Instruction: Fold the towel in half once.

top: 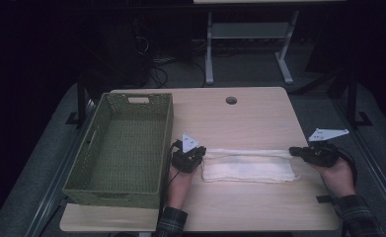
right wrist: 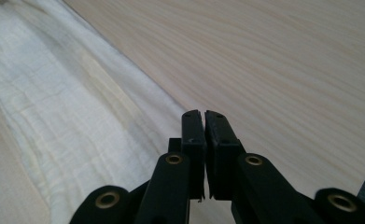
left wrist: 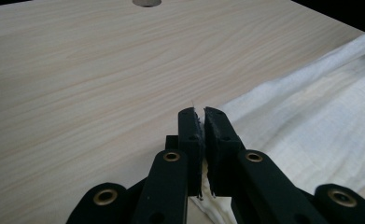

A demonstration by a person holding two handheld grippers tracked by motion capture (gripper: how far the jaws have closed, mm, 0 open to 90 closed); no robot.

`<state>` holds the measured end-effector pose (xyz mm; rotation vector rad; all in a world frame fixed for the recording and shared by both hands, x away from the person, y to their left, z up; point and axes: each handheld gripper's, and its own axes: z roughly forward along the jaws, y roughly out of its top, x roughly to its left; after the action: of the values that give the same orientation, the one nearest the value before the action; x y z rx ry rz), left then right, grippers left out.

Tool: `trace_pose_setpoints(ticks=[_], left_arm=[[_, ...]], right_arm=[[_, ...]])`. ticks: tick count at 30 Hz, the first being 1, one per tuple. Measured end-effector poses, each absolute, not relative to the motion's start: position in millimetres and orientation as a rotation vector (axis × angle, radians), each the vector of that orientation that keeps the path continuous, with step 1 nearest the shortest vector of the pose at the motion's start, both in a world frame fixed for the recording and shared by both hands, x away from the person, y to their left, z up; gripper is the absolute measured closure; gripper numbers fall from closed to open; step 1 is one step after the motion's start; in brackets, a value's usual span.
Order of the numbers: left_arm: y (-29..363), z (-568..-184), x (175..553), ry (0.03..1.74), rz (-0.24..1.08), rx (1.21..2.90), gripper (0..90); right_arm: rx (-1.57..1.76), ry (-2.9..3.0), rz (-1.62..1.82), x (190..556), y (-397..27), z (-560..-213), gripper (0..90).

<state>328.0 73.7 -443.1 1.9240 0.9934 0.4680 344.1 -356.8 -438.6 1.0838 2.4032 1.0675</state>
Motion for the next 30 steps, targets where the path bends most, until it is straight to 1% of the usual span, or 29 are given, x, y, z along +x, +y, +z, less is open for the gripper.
trace_pose_setpoints(ticks=[8,15,21,30], left_arm=[[76,-443,314,1.000,0.465,1.912,85.2],[76,-447,293,1.014,0.476,1.880,85.3],[75,-445,283,1.008,0.495,1.888,85.3],[76,-450,272,1.018,0.465,1.916,85.3]], right_arm=[[1.065,2.408,1.068,327,-357,-437,86.4],[1.046,2.418,1.063,312,-357,-435,86.4],[1.036,2.432,1.055,300,-356,-437,86.4],[1.028,2.458,1.052,288,-355,-438,86.4]])
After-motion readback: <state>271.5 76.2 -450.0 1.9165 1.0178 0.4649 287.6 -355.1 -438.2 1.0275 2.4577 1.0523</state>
